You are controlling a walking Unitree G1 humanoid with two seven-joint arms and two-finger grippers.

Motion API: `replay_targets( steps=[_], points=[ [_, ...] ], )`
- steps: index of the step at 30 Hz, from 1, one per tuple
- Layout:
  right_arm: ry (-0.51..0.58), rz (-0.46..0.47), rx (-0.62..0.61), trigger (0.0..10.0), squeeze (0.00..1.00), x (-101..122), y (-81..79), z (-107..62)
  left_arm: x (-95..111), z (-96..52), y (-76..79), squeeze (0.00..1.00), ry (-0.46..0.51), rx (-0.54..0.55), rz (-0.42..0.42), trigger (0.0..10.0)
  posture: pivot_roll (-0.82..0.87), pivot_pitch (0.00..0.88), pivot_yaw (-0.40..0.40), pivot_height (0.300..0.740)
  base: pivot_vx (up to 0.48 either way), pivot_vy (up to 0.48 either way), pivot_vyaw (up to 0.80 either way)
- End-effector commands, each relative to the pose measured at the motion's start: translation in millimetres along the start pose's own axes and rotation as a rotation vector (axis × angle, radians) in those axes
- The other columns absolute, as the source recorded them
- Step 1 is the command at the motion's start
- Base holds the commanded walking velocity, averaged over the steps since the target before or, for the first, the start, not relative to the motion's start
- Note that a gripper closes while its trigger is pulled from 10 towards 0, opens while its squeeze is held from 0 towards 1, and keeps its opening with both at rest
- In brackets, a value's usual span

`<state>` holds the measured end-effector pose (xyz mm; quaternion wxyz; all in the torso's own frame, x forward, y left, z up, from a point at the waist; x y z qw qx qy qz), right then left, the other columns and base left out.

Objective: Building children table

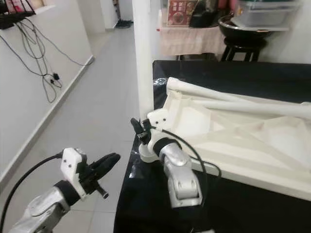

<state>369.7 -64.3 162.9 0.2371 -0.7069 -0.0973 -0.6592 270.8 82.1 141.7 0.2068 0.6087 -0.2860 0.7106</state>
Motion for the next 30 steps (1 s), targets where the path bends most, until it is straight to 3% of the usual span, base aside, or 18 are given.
replay_targets(
  steps=[1, 2, 3, 5, 6, 7, 8, 9, 12, 13, 15, 16, 18, 22, 24, 27, 30],
  points=[
    [-0.108, 0.052, -0.048, 0.0, 0.0, -28.8, 10.1, -2.4, -4.3, -0.8, -0.5, 0.0, -0.008, 0.0, -0.009, 10.0, 0.0, 0.034, 0.027, 0.74, 0.0, 0.0, 0.0],
    [-0.116, 0.041, -0.041, 0.0, 0.0, -28.5, 4.4, -1.8, -4.2, -0.3, -1.4, 0.0, -0.006, 0.01, -0.007, 10.0, 0.0, 0.034, 0.026, 0.74, 0.0, 0.0, 0.0],
    [-0.115, 0.048, -0.04, 10.0, 0.0, -26.9, -1.3, -1.5, -4.2, -0.2, -2.7, 0.0, -0.005, 0.024, -0.004, 10.0, 0.0, 0.031, 0.024, 0.74, 0.0, 0.0, 0.0],
    [-0.113, 0.052, -0.041, 10.0, 0.0, -25.6, -4.1, -1.5, -4.2, 0.1, -3.6, 0.0, -0.004, 0.034, -0.003, 10.0, 0.0, 0.029, 0.023, 0.74, 0.0, 0.0, 0.0],
    [-0.11, 0.055, -0.008, 10.0, 0.16, -22.6, -8.2, -0.4, -4.4, 0.5, -3.6, 0.0, -0.004, 0.037, -0.002, 10.0, 0.0, 0.026, 0.021, 0.74, 0.0, 0.0, 0.0],
    [-0.11, 0.055, -0.008, 10.0, 0.16, -22.6, -8.2, -0.4, -4.4, 0.5, -3.6, 0.0, -0.004, 0.037, -0.002, 10.0, 0.0, 0.026, 0.021, 0.74, 0.0, 0.0, 0.0],
    [-0.102, 0.078, 0.048, 10.0, 1.0, -17.2, -14.1, 1.5, -4.9, 1.3, -3.2, 0.0, -0.004, 0.035, -0.004, 10.0, 0.0, 0.023, 0.017, 0.74, 0.0, 0.0, 0.0],
    [-0.102, 0.078, 0.048, 10.0, 1.0, -17.2, -14.1, 1.5, -4.9, 1.3, -3.2, 0.0, -0.004, 0.035, -0.004, 10.0, 0.0, 0.023, 0.017, 0.74, 0.0, 0.0, 0.0],
    [-0.081, 0.097, 0.218, 10.0, 1.0, 0.2, -23.9, 6.5, -6.1, 2.8, -1.5, 0.0, -0.005, 0.023, -0.009, 10.0, 0.0, 0.017, 0.019, 0.74, 0.0, 0.0, 0.0],
    [-0.094, 0.047, 0.355, 10.0, 1.0, 8.2, -24.3, 6.0, -6.6, 3.9, -0.6, 0.0, -0.005, 0.019, -0.012, 10.0, 0.0, 0.011, 0.017, 0.74, 0.0, 0.0, 0.0],
    [-0.1, 0.033, 0.386, 10.0, 1.0, 9.7, -23.9, 5.4, -6.8, 4.3, -0.4, 0.0, -0.005, 0.018, -0.012, 10.0, 0.0, 0.011, 0.017, 0.74, 0.0, 0.0, 0.0],
    [-0.121, 0.008, 0.441, 10.0, 0.0, 9.8, -23.9, 3.5, -7.1, 4.5, -0.1, 0.0, -0.005, 0.017, -0.012, 10.0, 0.0, 0.007, 0.016, 0.74, 0.0, 0.0, 0.0],
    [-0.197, -0.049, 0.565, 10.0, 0.0, 3.8, -24.1, -2.6, -7.6, 4.6, 0.5, 0.0, -0.006, 0.017, -0.013, 10.0, 0.0, 0.005, 0.014, 0.74, 0.0, 0.0, 0.0],
    [-0.282, -0.089, 0.635, 10.0, 0.0, -4.8, -19.5, -4.7, -7.9, 4.6, 0.9, 0.0, -0.005, 0.019, -0.012, 10.0, 0.0, 0.004, 0.012, 0.74, 0.0, 0.0, 0.0],
    [-0.282, -0.089, 0.635, 10.0, 0.0, -4.8, -19.5, -4.7, -7.9, 4.6, 0.9, 0.0, -0.005, 0.019, -0.012, 10.0, 0.0, 0.004, 0.012, 0.74, 0.0, 0.0, 0.0],
    [-0.286, -0.093, 0.574, 10.0, 0.0, -5.9, -9.1, 13.5, -8.0, 4.5, 2.1, 0.0, -0.006, 0.019, -0.013, 10.0, 0.01, 0.006, 0.01, 0.74, 0.0, 0.0, 0.0],
    [-0.281, -0.084, 0.566, 10.0, 0.0, -4.8, -8.0, 16.9, -7.9, 4.5, 2.5, 0.0, -0.006, 0.019, -0.013, 10.0, 0.02, 0.008, 0.01, 0.74, 0.0, 0.0, 0.0]
  ],
)
Point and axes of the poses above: a point about 5 cm out from each wrist's last joint towards the gripper, its own z axis pointing out of the wrist towards the gripper, its own x axis along the axis of the wrist's last joint, y = z × x, the point moved 6 cm from there along z, pointing out of the wrist towards the gripper, and after that the axes turned 15 degrees about z, right-handed, at the moved point
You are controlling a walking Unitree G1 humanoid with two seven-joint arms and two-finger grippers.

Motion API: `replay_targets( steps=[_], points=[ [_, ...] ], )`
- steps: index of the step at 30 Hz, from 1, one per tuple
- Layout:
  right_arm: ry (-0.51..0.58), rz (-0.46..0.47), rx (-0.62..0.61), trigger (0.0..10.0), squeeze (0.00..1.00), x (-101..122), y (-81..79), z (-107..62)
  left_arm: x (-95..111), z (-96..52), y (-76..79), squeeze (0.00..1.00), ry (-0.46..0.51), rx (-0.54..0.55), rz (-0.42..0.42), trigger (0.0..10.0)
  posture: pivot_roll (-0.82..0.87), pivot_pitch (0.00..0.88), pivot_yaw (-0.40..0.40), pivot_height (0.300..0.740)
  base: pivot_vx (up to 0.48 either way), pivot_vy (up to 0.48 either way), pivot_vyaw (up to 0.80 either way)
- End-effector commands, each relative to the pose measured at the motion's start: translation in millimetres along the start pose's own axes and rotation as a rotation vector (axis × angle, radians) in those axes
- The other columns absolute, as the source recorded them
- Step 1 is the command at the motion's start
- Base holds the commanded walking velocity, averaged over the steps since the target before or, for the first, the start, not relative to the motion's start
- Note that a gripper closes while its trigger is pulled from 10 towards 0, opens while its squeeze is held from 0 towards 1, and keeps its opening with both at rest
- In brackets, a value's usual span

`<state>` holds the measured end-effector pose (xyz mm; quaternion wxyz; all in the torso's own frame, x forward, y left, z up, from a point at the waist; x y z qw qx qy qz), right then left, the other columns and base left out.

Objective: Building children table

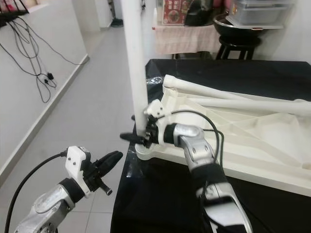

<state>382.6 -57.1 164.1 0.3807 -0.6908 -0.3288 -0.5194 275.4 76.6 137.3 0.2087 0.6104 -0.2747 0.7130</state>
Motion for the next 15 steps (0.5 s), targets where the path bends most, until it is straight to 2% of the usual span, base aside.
replay_targets(
  steps=[1, 3, 6, 15],
  points=[
    [-0.011, 0.01, 0.076, 0.0, 0.0, -2.1, -6.6, 7.2, -3.1, -2.2, 1.2, 0.0, -0.013, 0.002, 0.004, 10.0, 0.02, 0.008, 0.01, 0.74, 0.0, 0.0, 0.0],
    [-0.011, 0.01, 0.076, 0.0, 0.0, -2.1, -6.6, 7.2, -3.1, -2.2, 1.2, 0.0, -0.013, 0.002, 0.004, 10.0, 0.02, 0.008, 0.01, 0.74, 0.0, 0.0, 0.0],
    [-0.012, 0.03, 0.153, 0.0, 0.0, -0.8, -7.6, 3.6, -3.0, -2.2, 2.1, 0.0, -0.013, 0.001, 0.004, 10.0, 0.02, 0.013, 0.008, 0.74, 0.0, 0.0, 0.0],
    [0.011, 0.027, 0.173, 0.0, 0.0, 3.2, -3.0, -8.5, -1.8, -1.9, 2.1, 0.0, -0.007, 0.005, 0.002, 10.0, 0.01, 0.02, 0.012, 0.74, 0.0, 0.0, 0.0]
  ],
)
Point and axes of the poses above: a point about 5 cm out from each wrist's last joint towards the gripper, its own z axis pointing out of the wrist towards the gripper, its own x axis along the axis of the wrist's last joint, y = z × x, the point moved 6 cm from there along z, pointing out of the wrist towards the gripper, and after that the axes turned 15 degrees about z, right-handed, at the moved point
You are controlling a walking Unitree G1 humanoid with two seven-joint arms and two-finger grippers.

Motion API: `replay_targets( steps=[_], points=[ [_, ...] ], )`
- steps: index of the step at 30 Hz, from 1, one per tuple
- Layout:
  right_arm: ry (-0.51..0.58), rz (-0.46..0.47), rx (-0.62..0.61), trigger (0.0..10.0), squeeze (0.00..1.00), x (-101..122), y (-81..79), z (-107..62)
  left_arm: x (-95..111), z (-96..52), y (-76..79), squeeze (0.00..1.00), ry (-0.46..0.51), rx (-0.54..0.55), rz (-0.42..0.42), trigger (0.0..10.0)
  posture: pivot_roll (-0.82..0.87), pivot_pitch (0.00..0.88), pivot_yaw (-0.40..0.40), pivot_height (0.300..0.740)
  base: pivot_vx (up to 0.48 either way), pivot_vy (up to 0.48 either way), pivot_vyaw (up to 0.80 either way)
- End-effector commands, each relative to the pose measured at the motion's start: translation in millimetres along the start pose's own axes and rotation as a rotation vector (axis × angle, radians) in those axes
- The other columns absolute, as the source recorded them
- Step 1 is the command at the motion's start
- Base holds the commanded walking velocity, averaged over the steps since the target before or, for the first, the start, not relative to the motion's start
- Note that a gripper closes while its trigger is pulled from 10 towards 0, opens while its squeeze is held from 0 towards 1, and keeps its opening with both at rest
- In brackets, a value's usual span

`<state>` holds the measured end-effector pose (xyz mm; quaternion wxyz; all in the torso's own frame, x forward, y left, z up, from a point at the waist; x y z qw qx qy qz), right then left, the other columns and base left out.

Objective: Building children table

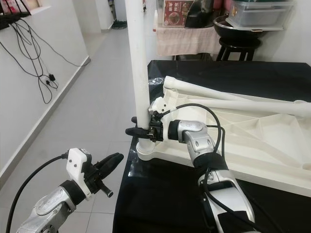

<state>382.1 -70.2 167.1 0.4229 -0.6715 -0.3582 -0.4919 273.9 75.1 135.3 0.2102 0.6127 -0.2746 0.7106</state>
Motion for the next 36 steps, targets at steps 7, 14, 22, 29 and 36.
replay_targets(
  steps=[7, 14, 22, 29, 36],
  points=[
    [0.076, 0.016, -0.254, 0.0, 0.0, -12.6, 6.3, -9.7, 0.9, -3.4, -2.3, 0.0, 0.001, 0.007, 0.006, 10.0, -0.01, 0.031, 0.008, 0.74, 0.0, 0.0, 0.0],
    [0.22, 0.197, -0.757, 0.0, 0.0, -52.9, -14.3, -10.9, 1.0, -5.7, -8.8, 0.0, -0.002, 0.013, 0.015, 10.0, -0.04, 0.029, 0.049, 0.74, 0.0, 0.0, 0.0],
    [0.135, 0.107, -0.739, 0.0, 0.0, -52.8, -3.2, -7.5, -0.6, -4.7, -10.7, 0.0, -0.008, 0.014, 0.016, 10.0, -0.01, 0.022, 0.033, 0.74, 0.0, 0.0, 0.0],
    [0.146, 0.131, -0.633, 10.0, 1.0, -43.1, -21.3, 2.2, -0.7, -4.1, -12.9, 0.0, -0.008, 0.027, 0.018, 10.0, -0.01, 0.017, 0.034, 0.74, 0.0, 0.0, 0.0],
    [0.152, 0.07, -0.265, 10.0, 0.31, -14.8, -38.9, 11.9, -1.2, -1.9, -10.9, 0.0, -0.007, 0.017, 0.014, 10.0, 0.0, 0.011, 0.025, 0.74, 0.0, 0.0, 0.0]
  ],
)
Point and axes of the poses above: a point about 5 cm out from each wrist's last joint towards the gripper, its own z axis pointing out of the wrist towards the gripper, its own x axis along the axis of the wrist's last joint, y = z × x, the point moved 6 cm from there along z, pointing out of the wrist towards the gripper, and after that the axes turned 15 degrees about z, right-handed, at the moved point
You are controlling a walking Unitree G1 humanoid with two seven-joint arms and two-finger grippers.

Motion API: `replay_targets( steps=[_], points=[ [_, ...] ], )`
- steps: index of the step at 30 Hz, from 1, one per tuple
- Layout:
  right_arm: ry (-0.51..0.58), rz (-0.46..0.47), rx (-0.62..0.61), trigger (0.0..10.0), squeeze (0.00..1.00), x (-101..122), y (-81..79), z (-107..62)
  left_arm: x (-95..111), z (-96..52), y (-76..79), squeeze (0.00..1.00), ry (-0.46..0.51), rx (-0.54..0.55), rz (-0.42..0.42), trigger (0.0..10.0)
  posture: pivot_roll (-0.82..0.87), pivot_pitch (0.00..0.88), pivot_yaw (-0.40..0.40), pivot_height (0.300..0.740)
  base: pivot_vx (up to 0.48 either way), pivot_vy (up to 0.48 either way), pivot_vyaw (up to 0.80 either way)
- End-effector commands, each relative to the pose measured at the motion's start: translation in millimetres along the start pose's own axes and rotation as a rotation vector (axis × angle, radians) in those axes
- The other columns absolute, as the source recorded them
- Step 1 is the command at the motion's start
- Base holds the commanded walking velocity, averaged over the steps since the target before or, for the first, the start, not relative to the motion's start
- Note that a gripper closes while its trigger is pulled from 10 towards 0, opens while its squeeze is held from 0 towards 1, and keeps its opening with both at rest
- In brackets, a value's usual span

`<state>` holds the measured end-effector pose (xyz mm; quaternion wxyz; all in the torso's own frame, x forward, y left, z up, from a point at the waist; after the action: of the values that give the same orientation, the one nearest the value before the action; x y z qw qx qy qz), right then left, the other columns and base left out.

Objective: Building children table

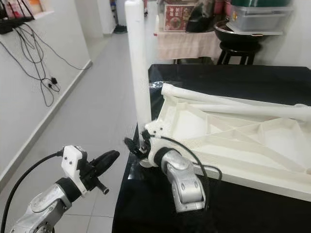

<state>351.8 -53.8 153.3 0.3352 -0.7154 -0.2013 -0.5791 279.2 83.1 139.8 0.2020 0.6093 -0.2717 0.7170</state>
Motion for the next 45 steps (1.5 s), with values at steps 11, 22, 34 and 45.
replay_targets(
  steps=[11, 22, 34, 45],
  points=[
    [-0.102, -0.102, 0.368, 10.0, 0.0, 22.3, 0.2, -3.4, -4.1, -0.6, 0.5, 0.0, -0.014, 0.004, 0.001, 10.0, 0.01, 0.011, 0.02, 0.74, 0.0, 0.0, 0.0],
    [-0.182, -0.061, 0.522, 0.0, 0.0, 20.9, 2.4, -0.6, -4.7, 0.0, 2.5, 0.0, -0.016, 0.003, 0.001, 10.0, 0.01, 0.009, 0.015, 0.74, 0.0, 0.0, 0.0],
    [-0.147, -0.028, 0.387, 0.0, 0.0, -1.9, 9.1, 0.1, -4.6, -0.5, 3.7, 0.0, -0.014, 0.005, -0.002, 10.0, 0.0, 0.011, 0.007, 0.74, 0.0, 0.0, 0.0],
    [-0.054, 0.06, -0.259, 0.0, 0.0, -38.0, 19.5, 0.9, -6.0, -2.5, 3.1, 0.0, -0.016, -0.01, -0.009, 10.0, -0.01, 0.01, -0.002, 0.74, 0.0, 0.0, 0.0]
  ],
)
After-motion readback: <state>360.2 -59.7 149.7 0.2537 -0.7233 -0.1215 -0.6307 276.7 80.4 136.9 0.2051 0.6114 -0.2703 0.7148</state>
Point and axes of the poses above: a point about 5 cm out from each wrist's last joint towards the gripper, its own z axis pointing out of the wrist towards the gripper, its own x axis along the axis of the wrist's last joint, y = z × x, the point moved 6 cm from there along z, pointing out of the wrist towards the gripper, and after that the axes turned 15 degrees about z, right-handed, at the moved point
